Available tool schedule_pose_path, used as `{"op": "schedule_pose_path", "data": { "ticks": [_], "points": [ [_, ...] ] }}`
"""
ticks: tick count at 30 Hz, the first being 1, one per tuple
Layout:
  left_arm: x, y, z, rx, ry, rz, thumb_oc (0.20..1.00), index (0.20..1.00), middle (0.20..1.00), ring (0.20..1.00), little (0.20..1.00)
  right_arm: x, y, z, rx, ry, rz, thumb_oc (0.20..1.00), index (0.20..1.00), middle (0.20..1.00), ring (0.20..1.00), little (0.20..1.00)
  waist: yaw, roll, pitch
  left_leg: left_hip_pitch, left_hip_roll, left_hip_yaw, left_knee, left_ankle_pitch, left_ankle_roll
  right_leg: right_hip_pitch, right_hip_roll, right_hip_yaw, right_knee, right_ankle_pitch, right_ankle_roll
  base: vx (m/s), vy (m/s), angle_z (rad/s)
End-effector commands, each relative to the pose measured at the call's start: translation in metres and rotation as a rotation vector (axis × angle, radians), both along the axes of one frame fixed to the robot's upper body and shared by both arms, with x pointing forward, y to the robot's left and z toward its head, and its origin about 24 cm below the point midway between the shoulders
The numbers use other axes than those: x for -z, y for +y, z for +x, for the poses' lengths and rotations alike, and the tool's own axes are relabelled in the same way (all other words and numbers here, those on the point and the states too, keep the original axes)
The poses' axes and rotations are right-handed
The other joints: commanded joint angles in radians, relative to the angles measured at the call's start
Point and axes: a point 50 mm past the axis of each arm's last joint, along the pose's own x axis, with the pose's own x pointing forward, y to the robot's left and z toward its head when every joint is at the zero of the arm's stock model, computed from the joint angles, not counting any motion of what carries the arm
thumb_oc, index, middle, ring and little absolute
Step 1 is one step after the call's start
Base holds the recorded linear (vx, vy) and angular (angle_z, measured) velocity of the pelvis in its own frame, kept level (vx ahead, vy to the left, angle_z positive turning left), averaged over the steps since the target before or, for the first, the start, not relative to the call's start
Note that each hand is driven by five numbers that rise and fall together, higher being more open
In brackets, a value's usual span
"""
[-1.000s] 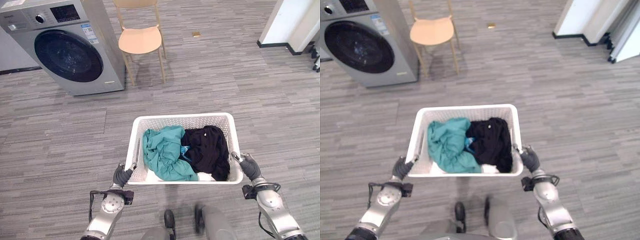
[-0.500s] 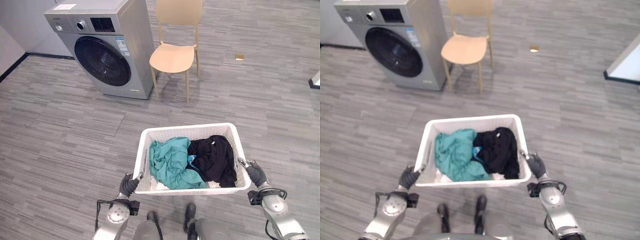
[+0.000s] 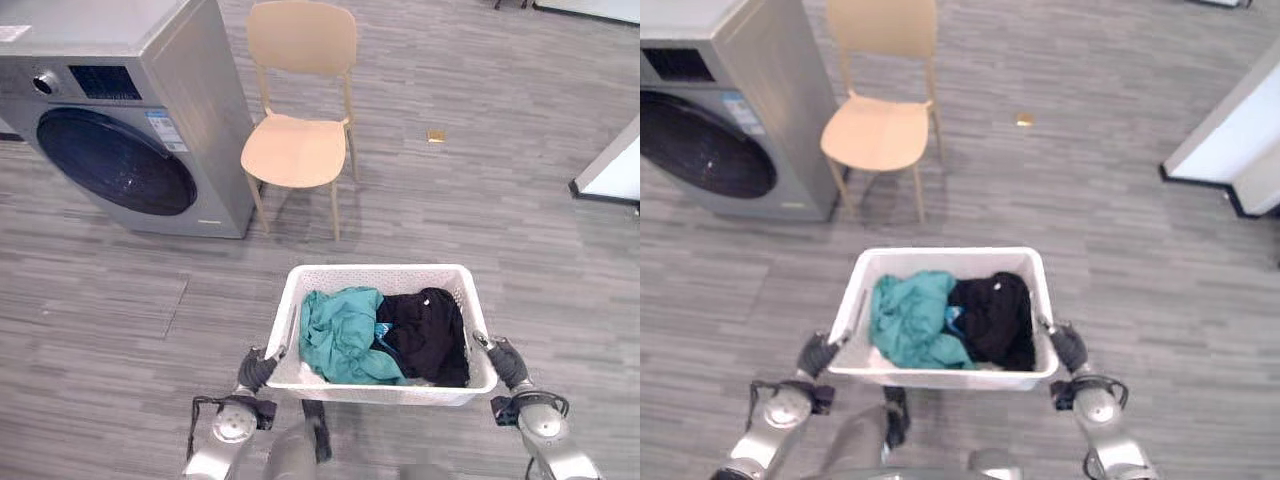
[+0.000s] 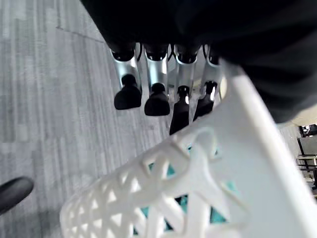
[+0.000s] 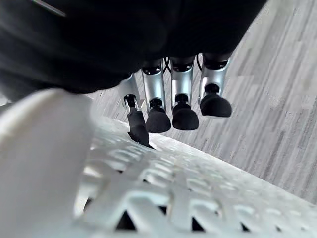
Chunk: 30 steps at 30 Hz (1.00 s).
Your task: Grab the laundry basket,head to the washer,open it,put in the laundry and shut it.
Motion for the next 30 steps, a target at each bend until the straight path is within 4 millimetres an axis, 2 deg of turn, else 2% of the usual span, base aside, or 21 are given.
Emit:
{"op": "schedule_pose_path", "data": {
  "ticks": [1, 2, 4, 7, 8, 10, 12, 14, 16, 17, 18, 19, 20, 22, 25, 26, 28, 29, 30],
  "points": [
    [-0.04, -0.018, 0.015, 0.051, -0.245, -0.119, 0.2, 0.2, 0.2, 0.2, 0.2, -0.034, 0.012, 0.025, -0.077, -0.194, 0.015, 0.2, 0.2, 0.2, 0.2, 0.2, 0.029, 0.028, -0.04, 0.047, 0.064, -0.014, 0.023, -0.094, -0.143, -0.077, -0.021, 0.067, -0.122, 0.232, 0.067, 0.31, 0.211, -0.07],
    [-0.039, -0.017, 0.015, 0.044, -0.243, -0.122, 0.2, 0.2, 0.2, 0.2, 0.2, -0.034, 0.012, 0.025, -0.081, -0.193, 0.015, 0.2, 0.2, 0.2, 0.2, 0.2, 0.02, 0.035, -0.033, 0.078, 0.047, -0.021, 0.004, -0.103, -0.135, -0.114, 0.01, 0.073, -0.116, 0.203, 0.066, 0.3, 0.192, 0.14],
    [-0.037, -0.016, 0.015, 0.039, -0.236, -0.123, 0.2, 0.2, 0.2, 0.2, 0.2, -0.034, 0.012, 0.026, -0.081, -0.193, 0.019, 0.2, 0.2, 0.2, 0.2, 0.2, 0.0, 0.047, -0.02, 0.132, 0.025, -0.032, -0.031, -0.119, -0.131, -0.172, 0.058, 0.041, -0.167, 0.144, 0.052, 0.31, 0.145, 0.33],
    [-0.036, -0.018, 0.015, 0.037, -0.234, -0.132, 0.2, 0.2, 0.2, 0.2, 0.2, -0.033, 0.011, 0.026, -0.073, -0.188, 0.022, 0.2, 0.2, 0.2, 0.2, 0.2, -0.026, 0.043, 0.002, 0.183, -0.008, -0.061, -0.035, -0.147, -0.132, -0.248, 0.122, 0.019, -0.298, 0.16, 0.047, 0.3, 0.033, 0.54],
    [-0.035, -0.019, 0.016, 0.035, -0.233, -0.14, 0.2, 0.2, 0.2, 0.2, 0.2, -0.032, 0.009, 0.024, -0.066, -0.182, 0.022, 0.2, 0.2, 0.2, 0.2, 0.2, -0.036, 0.037, 0.007, 0.207, -0.031, -0.081, -0.032, -0.169, -0.133, -0.278, 0.131, 0.011, -0.369, 0.186, 0.048, 0.28, -0.012, 0.66],
    [-0.033, -0.017, 0.015, 0.025, -0.225, -0.127, 0.2, 0.2, 0.2, 0.2, 0.2, -0.029, 0.007, 0.023, -0.058, -0.173, 0.016, 0.2, 0.2, 0.2, 0.2, 0.2, -0.04, 0.037, 0.014, 0.221, -0.036, -0.088, -0.022, -0.185, -0.134, -0.285, 0.127, -0.004, -0.393, 0.201, 0.047, 0.21, -0.045, 0.65],
    [-0.033, -0.022, 0.014, 0.053, -0.225, -0.136, 0.2, 0.2, 0.2, 0.2, 0.2, -0.027, 0.004, 0.017, -0.051, -0.161, 0.012, 0.2, 0.2, 0.2, 0.2, 0.2, -0.044, 0.024, 0.0, 0.224, -0.047, -0.101, 0.022, -0.214, -0.145, -0.225, 0.122, -0.002, -0.46, 0.2, 0.03, 0.25, -0.126, 0.69],
    [-0.029, -0.026, 0.01, 0.055, -0.209, -0.158, 0.2, 0.2, 0.2, 0.2, 0.2, -0.023, -0.004, 0.011, -0.02, -0.141, 0.005, 0.2, 0.2, 0.2, 0.2, 0.2, -0.047, 0.022, -0.022, 0.218, -0.038, -0.1, 0.096, -0.216, -0.184, -0.173, 0.118, -0.008, -0.496, 0.207, 0.011, 0.29, -0.161, 0.56],
    [-0.029, -0.029, 0.009, 0.057, -0.207, -0.171, 0.2, 0.2, 0.2, 0.2, 0.2, -0.024, -0.01, 0.009, -0.002, -0.144, -0.006, 0.2, 0.2, 0.2, 0.2, 0.2, -0.052, 0.02, -0.02, 0.174, -0.007, -0.089, 0.236, -0.175, -0.227, -0.122, 0.116, -0.022, -0.535, 0.211, -0.007, 0.22, -0.11, 0.56],
    [-0.028, -0.028, 0.01, 0.057, -0.204, -0.173, 0.2, 0.2, 0.2, 0.2, 0.2, -0.024, -0.014, 0.009, 0.009, -0.14, -0.012, 0.2, 0.2, 0.2, 0.2, 0.2, -0.05, 0.016, -0.024, 0.15, 0.03, -0.054, 0.265, -0.157, -0.233, -0.08, 0.116, -0.033, -0.568, 0.199, -0.015, 0.15, -0.057, 0.32],
    [-0.028, -0.028, 0.01, 0.057, -0.204, -0.173, 0.2, 0.2, 0.2, 0.2, 0.2, -0.024, -0.014, 0.009, 0.01, -0.14, -0.012, 0.2, 0.2, 0.2, 0.2, 0.2, -0.05, 0.017, -0.023, 0.149, 0.032, -0.054, 0.269, -0.159, -0.234, -0.077, 0.118, -0.033, -0.572, 0.2, -0.015, 0.2, -0.041, 0.3],
    [-0.027, -0.028, 0.009, 0.06, -0.196, -0.169, 0.2, 0.2, 0.2, 0.2, 0.2, -0.022, -0.015, 0.008, 0.016, -0.131, -0.011, 0.2, 0.2, 0.2, 0.2, 0.2, -0.048, 0.018, -0.022, 0.139, 0.06, -0.026, 0.249, -0.173, -0.225, -0.051, 0.113, -0.044, -0.583, 0.189, -0.016, 0.13, 0.009, 0.25],
    [-0.026, -0.028, 0.009, 0.062, -0.191, -0.167, 0.2, 0.2, 0.2, 0.2, 0.2, -0.022, -0.016, 0.007, 0.018, -0.124, -0.02, 0.2, 0.2, 0.2, 0.2, 0.2, -0.046, 0.018, -0.024, 0.138, 0.065, -0.018, 0.221, -0.181, -0.218, -0.039, 0.112, -0.046, -0.588, 0.185, -0.017, 0.22, 0.023, 0.19],
    [-0.025, -0.028, 0.008, 0.059, -0.181, -0.161, 0.2, 0.2, 0.2, 0.2, 0.2, -0.02, -0.018, 0.006, 0.025, -0.115, -0.023, 0.2, 0.2, 0.2, 0.2, 0.2, -0.044, 0.016, -0.025, 0.112, 0.082, -0.012, 0.151, -0.157, -0.214, -0.024, 0.108, -0.045, -0.588, 0.173, -0.016, 0.21, 0.05, 0.09],
    [-0.024, -0.029, 0.007, 0.058, -0.174, -0.157, 0.2, 0.2, 0.2, 0.2, 0.2, -0.017, -0.019, 0.003, 0.029, -0.1, -0.033, 0.2, 0.2, 0.2, 0.2, 0.2, -0.04, 0.032, -0.022, 0.094, 0.115, -0.045, -0.004, -0.043, -0.239, 0.009, 0.122, -0.035, -0.588, 0.137, -0.01, 0.32, 0.122, 0.01],
    [-0.024, -0.029, 0.006, 0.047, -0.175, -0.162, 0.2, 0.2, 0.2, 0.2, 0.2, -0.018, -0.019, 0.004, 0.031, -0.106, -0.034, 0.2, 0.2, 0.2, 0.2, 0.2, -0.03, 0.037, -0.017, 0.074, 0.144, -0.079, -0.051, 0.003, -0.252, 0.028, 0.123, -0.022, -0.576, 0.112, -0.009, 0.25, 0.115, -0.26],
    [-0.024, -0.029, 0.006, 0.042, -0.178, -0.164, 0.2, 0.2, 0.2, 0.2, 0.2, -0.019, -0.018, 0.005, 0.032, -0.11, -0.034, 0.2, 0.2, 0.2, 0.2, 0.2, -0.025, 0.037, -0.017, 0.059, 0.159, -0.102, -0.071, 0.019, -0.258, 0.034, 0.122, -0.011, -0.569, 0.1, -0.009, 0.28, 0.151, -0.24],
    [-0.024, -0.029, 0.007, 0.033, -0.182, -0.166, 0.2, 0.2, 0.2, 0.2, 0.2, -0.019, -0.018, 0.005, 0.033, -0.111, -0.036, 0.2, 0.2, 0.2, 0.2, 0.2, -0.02, 0.038, -0.017, 0.041, 0.191, -0.134, -0.1, 0.041, -0.27, 0.049, 0.117, 0.008, -0.555, 0.081, -0.005, 0.31, 0.166, -0.25],
    [-0.024, -0.029, 0.007, 0.033, -0.182, -0.166, 0.2, 0.2, 0.2, 0.2, 0.2, -0.019, -0.018, 0.005, 0.033, -0.111, -0.036, 0.2, 0.2, 0.2, 0.2, 0.2, -0.019, 0.037, -0.016, 0.043, 0.191, -0.133, -0.102, 0.041, -0.27, 0.049, 0.116, 0.009, -0.553, 0.079, -0.005, 0.2, 0.114, -0.38]
  ]
}}
